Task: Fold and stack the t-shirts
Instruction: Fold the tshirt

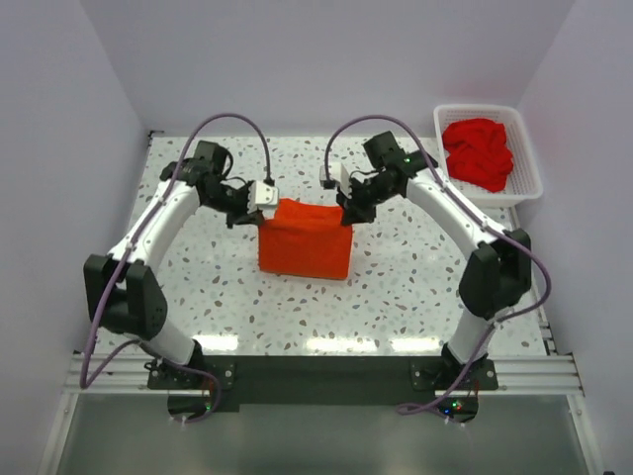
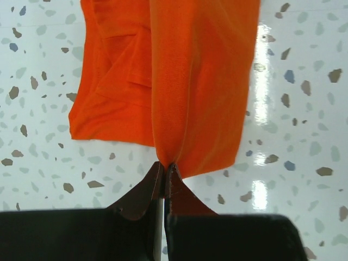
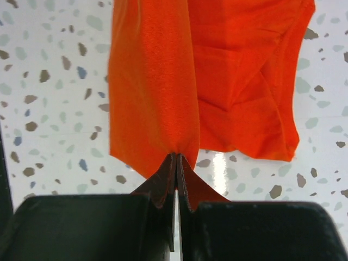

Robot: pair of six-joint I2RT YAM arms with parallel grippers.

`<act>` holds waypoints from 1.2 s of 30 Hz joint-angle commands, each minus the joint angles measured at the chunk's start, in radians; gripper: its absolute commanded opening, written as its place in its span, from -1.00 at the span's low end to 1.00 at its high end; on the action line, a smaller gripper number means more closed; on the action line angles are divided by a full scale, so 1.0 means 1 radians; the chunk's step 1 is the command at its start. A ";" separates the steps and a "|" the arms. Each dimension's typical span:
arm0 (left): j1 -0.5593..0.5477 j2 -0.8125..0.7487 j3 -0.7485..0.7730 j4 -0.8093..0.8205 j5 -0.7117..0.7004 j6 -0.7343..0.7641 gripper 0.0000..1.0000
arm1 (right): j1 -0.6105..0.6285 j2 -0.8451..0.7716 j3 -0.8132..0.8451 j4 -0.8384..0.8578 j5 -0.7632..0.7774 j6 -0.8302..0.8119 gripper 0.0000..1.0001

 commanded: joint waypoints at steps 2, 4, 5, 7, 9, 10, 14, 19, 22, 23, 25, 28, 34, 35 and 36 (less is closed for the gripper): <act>0.023 0.187 0.172 0.050 -0.005 -0.014 -1.00 | -0.059 0.167 0.174 -0.048 -0.023 -0.114 -1.00; 0.026 0.287 0.223 0.085 -0.011 -0.040 -1.00 | -0.078 0.275 0.240 -0.071 -0.027 -0.126 -1.00; 0.027 0.321 0.276 0.092 -0.011 -0.046 -1.00 | -0.084 0.308 0.303 -0.077 -0.029 -0.135 -1.00; 0.027 0.413 0.333 0.131 -0.016 -0.075 -1.00 | -0.096 0.400 0.351 -0.083 -0.030 -0.146 -1.00; 0.027 0.501 0.416 0.149 -0.022 -0.112 -1.00 | -0.098 0.448 0.394 -0.076 -0.011 -0.160 -1.00; 0.027 0.528 0.441 0.142 -0.023 -0.112 -1.00 | -0.098 0.464 0.401 -0.053 -0.004 -0.160 -1.00; 0.011 0.614 0.478 0.147 -0.048 -0.126 -1.00 | -0.098 0.563 0.429 -0.016 0.032 -0.166 -1.00; -0.009 0.606 0.320 0.171 -0.053 -0.140 -1.00 | -0.093 0.583 0.386 -0.008 0.060 -0.178 -1.00; -0.020 0.530 0.165 0.214 -0.040 -0.153 -1.00 | -0.078 0.531 0.287 0.013 0.062 -0.181 -1.00; -0.025 0.507 0.128 0.222 -0.034 -0.159 -1.00 | -0.073 0.512 0.258 0.017 0.059 -0.183 -1.00; -0.031 0.433 0.021 0.228 -0.016 -0.163 -1.00 | -0.050 0.442 0.152 0.026 0.043 -0.183 -1.00; -0.034 0.324 -0.106 0.233 0.006 -0.161 -1.00 | -0.021 0.331 0.003 0.046 0.016 -0.163 -1.00; -0.032 0.155 -0.216 0.260 0.044 -0.184 -0.72 | -0.004 0.189 -0.113 0.043 -0.049 -0.027 -0.71; -0.032 0.134 -0.216 0.270 0.049 -0.201 -0.43 | -0.007 0.184 -0.106 0.038 -0.050 -0.008 -0.44; -0.032 0.126 -0.208 0.283 0.056 -0.208 -0.35 | -0.012 0.184 -0.096 0.040 -0.055 0.013 -0.27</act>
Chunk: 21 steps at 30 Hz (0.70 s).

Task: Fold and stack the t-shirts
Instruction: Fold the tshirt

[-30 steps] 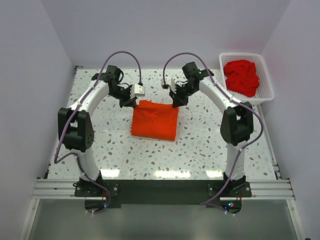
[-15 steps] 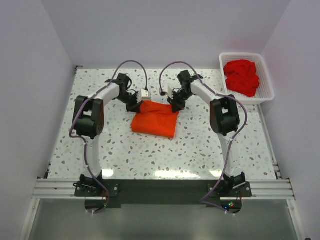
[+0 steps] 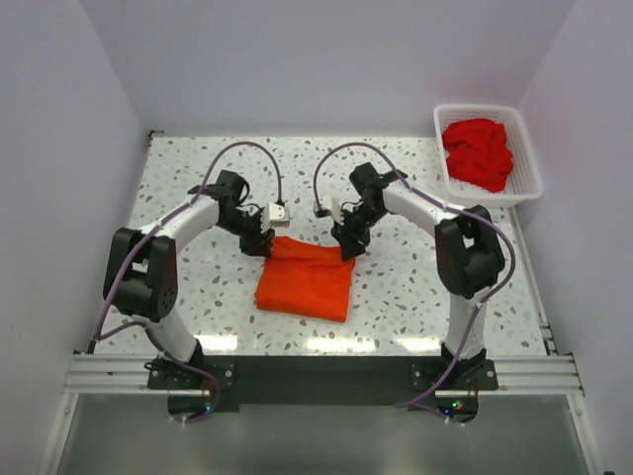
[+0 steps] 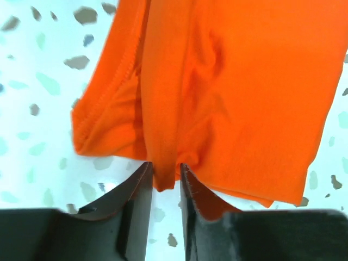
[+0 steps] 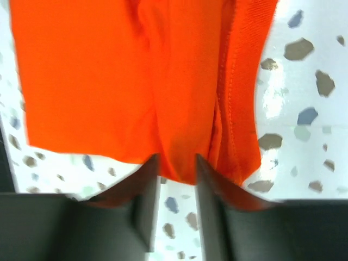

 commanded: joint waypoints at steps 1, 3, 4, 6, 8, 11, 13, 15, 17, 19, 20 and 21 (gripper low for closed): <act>0.004 -0.076 0.019 0.060 0.082 -0.046 -0.19 | -0.044 -0.064 0.040 0.025 -0.067 0.137 -0.10; 0.004 -0.086 0.044 0.103 0.112 -0.082 -0.13 | -0.078 -0.054 0.073 0.054 -0.096 0.203 -0.08; -0.003 -0.084 0.068 0.116 0.139 -0.091 -0.07 | -0.087 -0.045 0.117 0.062 -0.107 0.267 -0.10; -0.019 -0.060 0.102 0.126 0.152 -0.090 -0.06 | -0.100 0.000 0.160 0.094 -0.136 0.349 -0.20; -0.053 -0.018 0.119 0.131 0.150 -0.077 -0.04 | -0.100 0.037 0.211 0.126 -0.155 0.472 -0.44; -0.087 0.047 0.154 0.143 0.156 -0.076 -0.03 | -0.098 0.110 0.251 0.203 -0.172 0.622 -0.74; -0.111 0.074 0.174 0.146 0.165 -0.074 -0.03 | -0.098 0.164 0.283 0.239 -0.182 0.712 -0.81; -0.128 0.109 0.186 0.139 0.170 -0.071 -0.01 | -0.098 0.204 0.294 0.282 -0.191 0.768 -0.84; -0.148 0.137 0.199 0.133 0.175 -0.068 0.01 | -0.097 0.222 0.297 0.312 -0.208 0.842 -0.85; -0.162 0.152 0.200 0.133 0.175 -0.074 0.04 | -0.094 0.244 0.300 0.336 -0.213 0.880 -0.85; -0.167 0.163 0.200 0.131 0.175 -0.074 0.04 | -0.092 0.250 0.300 0.342 -0.214 0.889 -0.86; -0.171 0.167 0.200 0.125 0.175 -0.071 0.05 | -0.089 0.256 0.301 0.347 -0.215 0.895 -0.86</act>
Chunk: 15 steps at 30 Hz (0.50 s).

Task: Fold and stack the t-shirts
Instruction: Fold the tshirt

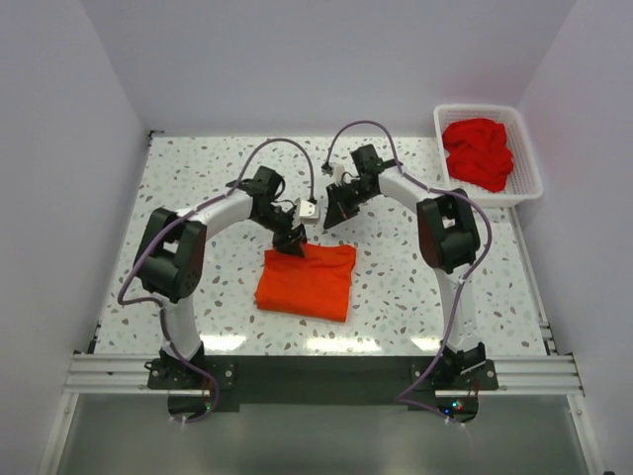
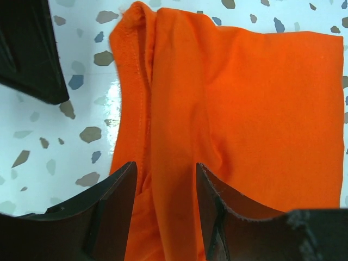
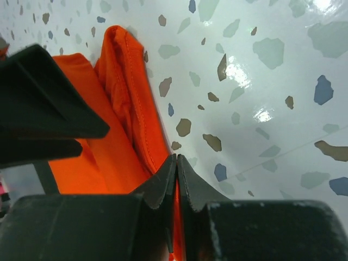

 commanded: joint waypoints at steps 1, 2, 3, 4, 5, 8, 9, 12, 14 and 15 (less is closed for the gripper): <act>-0.020 0.011 0.043 0.009 0.048 0.003 0.05 | 0.010 0.002 0.038 0.077 -0.050 0.128 -0.87; -0.023 0.020 0.043 0.005 0.048 0.004 0.05 | 0.008 0.012 0.036 0.080 -0.056 0.128 -0.88; -0.026 0.023 0.043 -0.002 0.048 0.009 0.05 | 0.011 0.013 0.033 0.083 -0.059 0.128 -0.88; -0.031 0.027 0.043 -0.007 0.050 0.015 0.04 | 0.010 0.016 0.027 0.088 -0.062 0.159 -0.89; -0.032 0.037 0.042 -0.016 0.047 0.024 0.02 | 0.013 0.016 0.021 0.091 -0.067 0.161 -0.89; -0.035 0.055 0.043 -0.022 0.039 0.031 -0.09 | 0.017 0.018 0.012 0.094 -0.075 0.161 -0.89; -0.035 0.057 0.045 -0.022 0.036 0.029 -0.20 | 0.022 0.018 0.009 0.093 -0.078 0.159 -0.89; -0.037 0.061 0.045 -0.021 0.030 0.028 -0.35 | 0.029 0.018 0.006 0.093 -0.094 0.159 -0.89; -0.040 0.057 0.045 -0.019 0.022 0.028 -0.53 | 0.034 0.021 0.006 0.088 -0.105 0.157 -0.89; -0.041 0.054 0.048 -0.015 0.021 0.024 -0.61 | 0.040 0.024 0.007 0.082 -0.111 0.157 -0.89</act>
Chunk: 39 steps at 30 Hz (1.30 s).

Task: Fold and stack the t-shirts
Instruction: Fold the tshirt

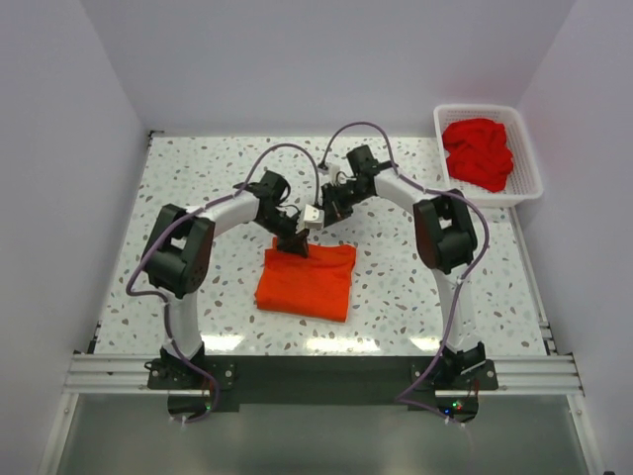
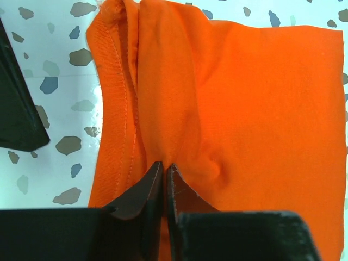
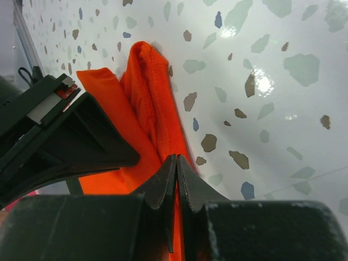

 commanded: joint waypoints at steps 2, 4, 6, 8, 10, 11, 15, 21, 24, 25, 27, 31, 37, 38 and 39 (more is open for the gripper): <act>-0.008 -0.037 0.032 0.020 0.015 0.019 -0.90 | 0.023 0.009 0.017 0.015 -0.080 0.010 -0.89; -0.013 -0.086 -0.005 0.054 0.003 0.015 -1.00 | 0.038 0.024 0.031 -0.004 -0.105 0.002 -0.89; -0.031 -0.118 -0.049 0.090 -0.018 0.030 -1.00 | 0.055 0.041 0.053 -0.036 -0.119 -0.030 -0.89; -0.043 -0.152 -0.086 0.113 -0.048 0.050 -1.00 | 0.067 0.067 0.075 -0.060 -0.146 -0.053 -0.89; -0.056 -0.167 -0.098 0.121 -0.060 0.047 -1.00 | 0.078 0.094 0.104 -0.105 -0.162 -0.078 -0.89; -0.057 -0.170 -0.101 0.123 -0.062 0.048 -1.00 | 0.081 0.102 0.112 -0.120 -0.172 -0.088 -0.90; -0.068 -0.203 -0.141 0.176 -0.098 0.025 -1.00 | 0.095 0.156 0.158 -0.249 -0.177 -0.189 -0.92; -0.073 -0.259 -0.166 0.227 -0.134 0.019 -1.00 | 0.098 0.282 0.276 -0.456 -0.159 -0.318 -0.95; -0.071 -0.293 -0.181 0.268 -0.150 0.024 -1.00 | 0.098 0.297 0.275 -0.473 -0.159 -0.343 -0.96; -0.071 -0.307 -0.183 0.288 -0.154 0.031 -1.00 | 0.098 0.297 0.273 -0.475 -0.157 -0.348 -0.96; -0.071 -0.316 -0.189 0.310 -0.160 0.037 -1.00 | 0.098 0.306 0.276 -0.487 -0.155 -0.363 -0.97; -0.071 -0.322 -0.187 0.360 -0.167 0.041 -1.00 | 0.099 0.325 0.294 -0.518 -0.165 -0.383 -0.97; -0.071 -0.321 -0.196 0.406 -0.167 0.057 -1.00 | 0.098 0.326 0.301 -0.528 -0.172 -0.395 -0.97; -0.071 -0.316 -0.195 0.405 -0.167 0.060 -1.00 | 0.098 0.328 0.305 -0.530 -0.174 -0.395 -0.97; -0.071 -0.312 -0.193 0.407 -0.167 0.062 -1.00 | 0.098 0.326 0.310 -0.533 -0.172 -0.395 -0.97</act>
